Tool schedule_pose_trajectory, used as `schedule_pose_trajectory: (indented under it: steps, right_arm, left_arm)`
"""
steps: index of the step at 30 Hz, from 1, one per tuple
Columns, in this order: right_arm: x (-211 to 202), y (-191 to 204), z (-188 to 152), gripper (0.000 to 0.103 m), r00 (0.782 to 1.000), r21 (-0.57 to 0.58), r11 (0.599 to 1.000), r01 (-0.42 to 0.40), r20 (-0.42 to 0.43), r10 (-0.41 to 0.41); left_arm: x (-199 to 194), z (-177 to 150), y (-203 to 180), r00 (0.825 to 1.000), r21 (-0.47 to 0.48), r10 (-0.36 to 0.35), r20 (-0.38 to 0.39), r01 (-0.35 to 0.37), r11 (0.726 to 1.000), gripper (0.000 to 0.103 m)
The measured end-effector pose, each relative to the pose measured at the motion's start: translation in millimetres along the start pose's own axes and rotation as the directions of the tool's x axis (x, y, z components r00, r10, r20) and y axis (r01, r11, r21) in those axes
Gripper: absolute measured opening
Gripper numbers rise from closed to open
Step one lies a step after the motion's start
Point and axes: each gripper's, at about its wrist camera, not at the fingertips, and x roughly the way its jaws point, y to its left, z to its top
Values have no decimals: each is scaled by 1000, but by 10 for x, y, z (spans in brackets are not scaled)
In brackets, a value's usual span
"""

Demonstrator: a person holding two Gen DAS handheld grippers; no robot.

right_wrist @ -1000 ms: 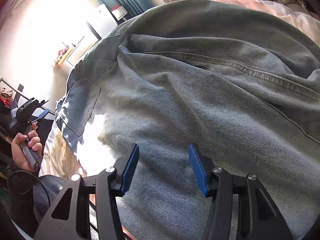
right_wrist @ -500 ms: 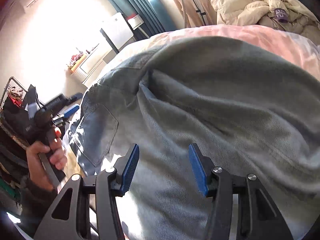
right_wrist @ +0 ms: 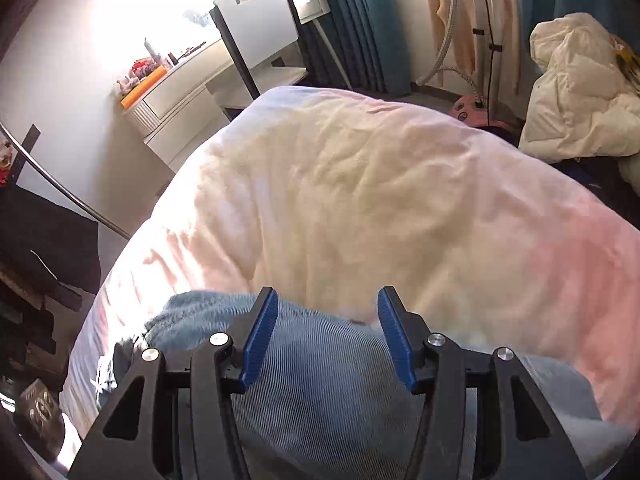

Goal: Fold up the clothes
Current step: 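Lower the waistband with the left tool and grasp the waistband with the right tool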

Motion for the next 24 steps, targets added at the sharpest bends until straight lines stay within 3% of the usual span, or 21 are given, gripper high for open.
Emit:
schedule_pose_trajectory:
  steps: [4, 7, 17, 21, 24]
  right_arm:
    - [417, 95, -158, 51, 992, -31, 999, -28, -121, 24]
    - [422, 245, -419, 47, 987, -116, 992, -52, -160, 33]
    - [-145, 514, -1183, 37, 987, -271, 957, -104, -148, 65]
    - [-250, 531, -1513, 34, 985, -271, 954, -131, -148, 93]
    - [-289, 501, -1699, 34, 983, -259, 955, -147, -142, 113]
  left_arm:
    - [-46, 60, 27, 998, 36, -44, 50, 43, 998, 53]
    - [-108, 84, 143, 995, -34, -68, 75, 71, 997, 53]
    - [-256, 141, 283, 989, -137, -128, 74, 137, 981, 53]
    - [-281, 102, 211, 991, -123, -125, 55, 131, 984, 53]
    - [-193, 43, 128, 998, -69, -59, -1, 58, 996, 53]
